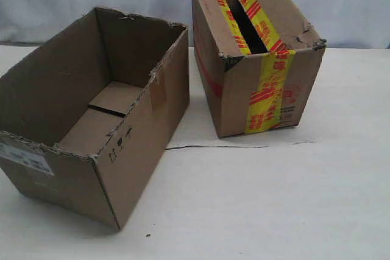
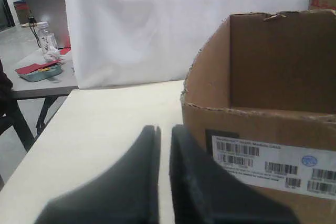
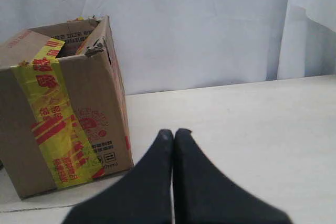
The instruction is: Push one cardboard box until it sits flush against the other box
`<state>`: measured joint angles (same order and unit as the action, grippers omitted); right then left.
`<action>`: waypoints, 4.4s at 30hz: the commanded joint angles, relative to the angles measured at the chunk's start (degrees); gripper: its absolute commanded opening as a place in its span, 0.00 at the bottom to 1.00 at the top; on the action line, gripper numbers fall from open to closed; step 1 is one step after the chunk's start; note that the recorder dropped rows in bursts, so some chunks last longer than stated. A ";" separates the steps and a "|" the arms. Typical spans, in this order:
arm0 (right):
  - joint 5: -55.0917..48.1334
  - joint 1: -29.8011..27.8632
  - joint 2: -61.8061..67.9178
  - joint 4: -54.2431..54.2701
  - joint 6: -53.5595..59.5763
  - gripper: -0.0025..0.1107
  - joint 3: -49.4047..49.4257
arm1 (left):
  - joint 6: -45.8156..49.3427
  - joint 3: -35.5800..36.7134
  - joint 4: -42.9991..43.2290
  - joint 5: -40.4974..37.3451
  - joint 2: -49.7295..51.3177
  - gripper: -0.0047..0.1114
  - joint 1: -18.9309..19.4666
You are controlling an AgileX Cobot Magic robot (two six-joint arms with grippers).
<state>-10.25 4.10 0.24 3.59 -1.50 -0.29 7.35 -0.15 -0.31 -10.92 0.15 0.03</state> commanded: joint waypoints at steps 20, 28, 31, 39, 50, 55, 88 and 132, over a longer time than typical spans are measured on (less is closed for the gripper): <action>-0.29 -0.26 -0.24 0.12 0.25 0.02 0.29 | -0.17 -0.98 -20.29 6.31 -0.15 0.04 0.21; -0.29 -0.26 -0.24 0.12 0.25 0.02 0.29 | -0.29 -1.58 -20.29 3.09 2.14 0.04 0.21; -0.29 -0.26 -0.24 0.12 0.25 0.02 0.29 | -0.29 -1.67 -20.29 2.98 6.93 0.04 0.21; -0.29 -0.26 -0.24 0.12 0.25 0.02 0.29 | 0.40 -3.52 -20.29 1.65 24.27 0.04 0.21; -0.29 -0.26 -0.24 0.12 0.25 0.02 0.29 | 2.03 -7.57 -20.16 6.32 47.20 0.04 -6.30; -0.29 -0.26 -0.24 0.12 0.25 0.02 0.29 | 1.53 -9.79 -20.28 13.09 57.32 0.04 -14.44; -0.37 -0.26 -0.24 0.12 0.25 0.02 0.29 | -4.87 -23.29 -20.06 32.48 84.46 0.04 -35.73; -0.37 -0.26 -0.24 0.12 0.25 0.02 0.29 | 10.18 -15.86 -15.59 35.80 63.13 0.04 -35.71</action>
<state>-10.47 4.10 0.24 3.59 -1.50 -0.29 14.43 -21.59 -15.44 22.23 70.32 -35.37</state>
